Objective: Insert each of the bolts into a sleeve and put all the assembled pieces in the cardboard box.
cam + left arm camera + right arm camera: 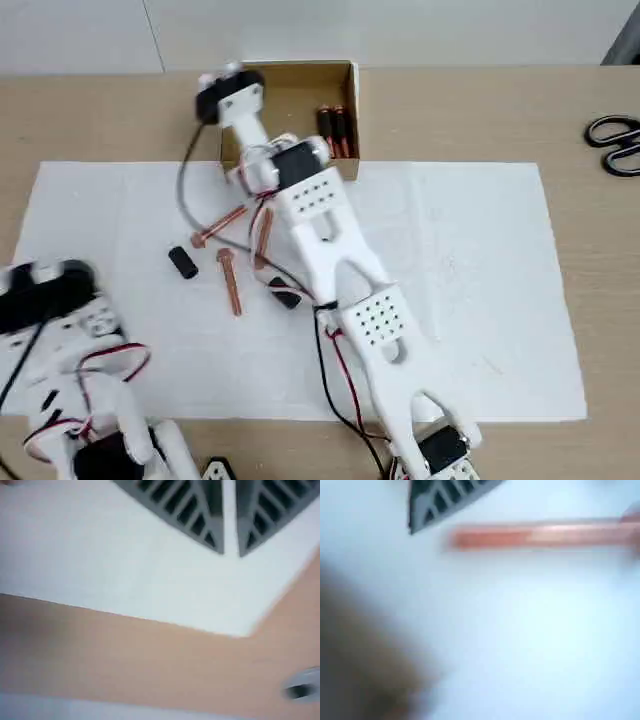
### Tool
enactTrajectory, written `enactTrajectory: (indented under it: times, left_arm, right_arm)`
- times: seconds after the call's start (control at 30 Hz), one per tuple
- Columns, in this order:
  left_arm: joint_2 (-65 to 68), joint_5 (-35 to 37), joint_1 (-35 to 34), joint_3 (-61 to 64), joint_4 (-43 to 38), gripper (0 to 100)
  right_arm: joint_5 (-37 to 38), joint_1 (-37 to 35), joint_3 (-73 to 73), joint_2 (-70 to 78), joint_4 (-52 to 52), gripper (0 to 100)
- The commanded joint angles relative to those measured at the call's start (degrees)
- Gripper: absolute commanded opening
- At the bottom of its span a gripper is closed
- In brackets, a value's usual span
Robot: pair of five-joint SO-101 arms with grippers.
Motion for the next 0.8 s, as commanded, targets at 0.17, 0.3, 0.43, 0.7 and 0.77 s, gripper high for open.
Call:
enactTrajectory:
  times: [0.17, 0.3, 0.43, 0.7, 0.77]
  left_arm:
    - [-0.62, -0.44, -23.21, -2.24, -2.20, 1]
    - [-0.62, -0.44, -26.20, -2.07, -2.20, 1]
    - [-0.62, -0.44, -26.20, -2.07, -2.20, 1]
    - [-0.62, -0.44, -26.20, -2.07, -2.20, 1]
    - [-0.62, -0.44, -26.20, -2.07, -2.20, 1]
  right_arm:
    - [-0.35, -8.22, -2.73, -6.55, 3.47, 16.5]
    - [-0.44, -12.09, -2.73, -6.55, 3.65, 16.5]
    - [-5.63, -16.04, -2.46, -6.99, 5.93, 16.5]
    - [-14.33, -17.36, -0.62, -6.99, 6.81, 16.5]
    - [-16.09, -17.80, 2.29, -7.08, 6.73, 16.5]
